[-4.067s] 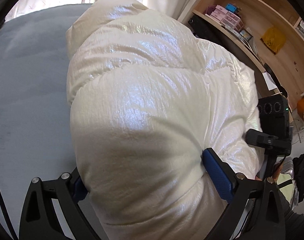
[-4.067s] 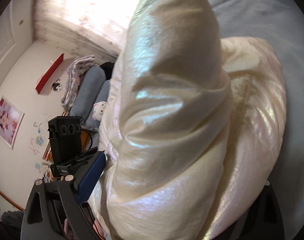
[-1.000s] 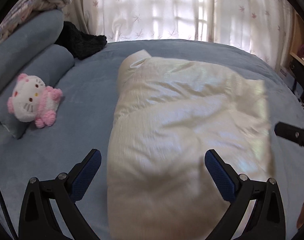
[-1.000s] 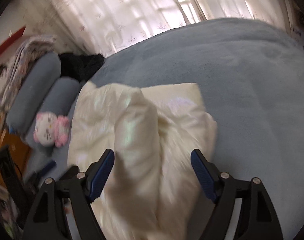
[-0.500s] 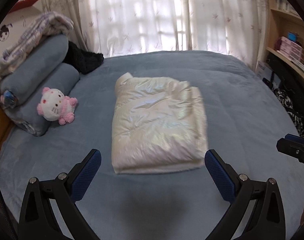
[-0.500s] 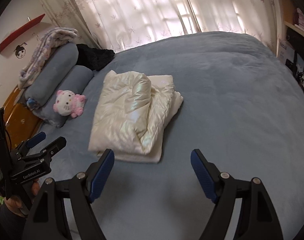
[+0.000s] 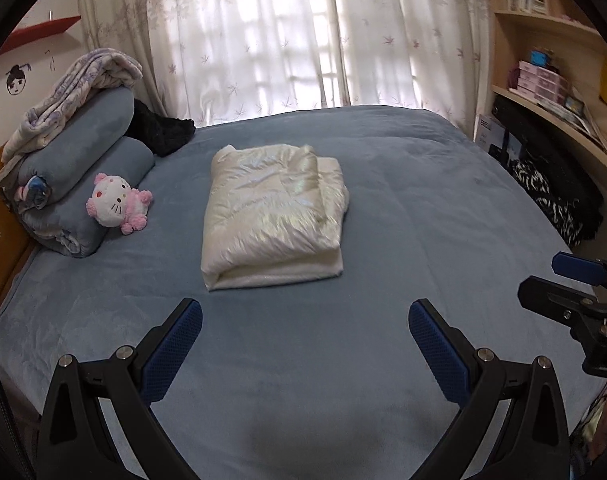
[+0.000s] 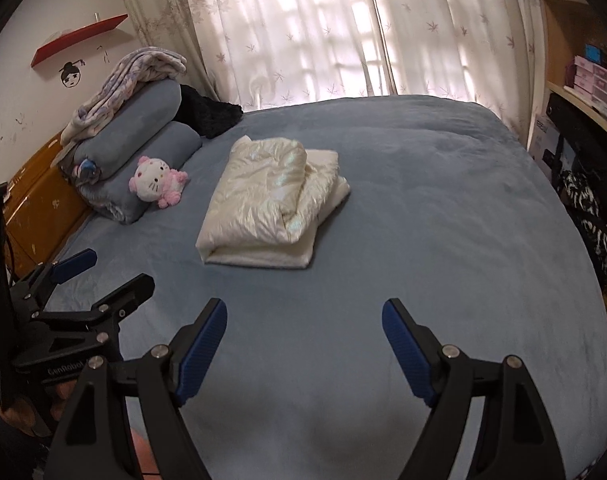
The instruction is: Fold large clothes
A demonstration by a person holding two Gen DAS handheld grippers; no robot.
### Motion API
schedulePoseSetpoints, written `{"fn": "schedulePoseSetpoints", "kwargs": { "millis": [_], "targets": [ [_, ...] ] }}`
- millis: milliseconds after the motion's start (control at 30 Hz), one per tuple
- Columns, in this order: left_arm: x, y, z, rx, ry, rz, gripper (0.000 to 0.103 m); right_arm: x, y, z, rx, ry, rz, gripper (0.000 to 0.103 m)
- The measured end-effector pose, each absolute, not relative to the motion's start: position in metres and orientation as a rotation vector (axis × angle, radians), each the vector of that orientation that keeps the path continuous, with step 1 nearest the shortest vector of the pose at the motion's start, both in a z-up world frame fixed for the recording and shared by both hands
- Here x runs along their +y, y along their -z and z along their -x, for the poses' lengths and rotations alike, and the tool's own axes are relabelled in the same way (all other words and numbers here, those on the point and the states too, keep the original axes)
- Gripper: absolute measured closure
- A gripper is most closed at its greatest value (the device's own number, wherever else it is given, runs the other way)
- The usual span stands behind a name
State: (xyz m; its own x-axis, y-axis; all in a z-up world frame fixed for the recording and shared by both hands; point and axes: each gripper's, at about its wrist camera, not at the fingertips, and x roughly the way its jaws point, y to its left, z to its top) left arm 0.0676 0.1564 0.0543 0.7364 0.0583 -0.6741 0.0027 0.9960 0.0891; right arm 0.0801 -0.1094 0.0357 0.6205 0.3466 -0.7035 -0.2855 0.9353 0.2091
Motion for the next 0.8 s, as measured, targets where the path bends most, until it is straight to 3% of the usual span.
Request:
{"fn": "schedulePoseSetpoints", "kwargs": {
  "millis": [500,800],
  "targets": [
    [0.128,0.022,-0.009,0.769,-0.033,-0.051,0.0,-0.141,0.047,-0.018,0.841,-0.252,-0.196,0.022],
    [0.123,0.06,-0.007,0.888,-0.032,0.001,0.0,-0.148,0.075,0.001,0.864,-0.213,-0.211,0.022]
  ]
}}
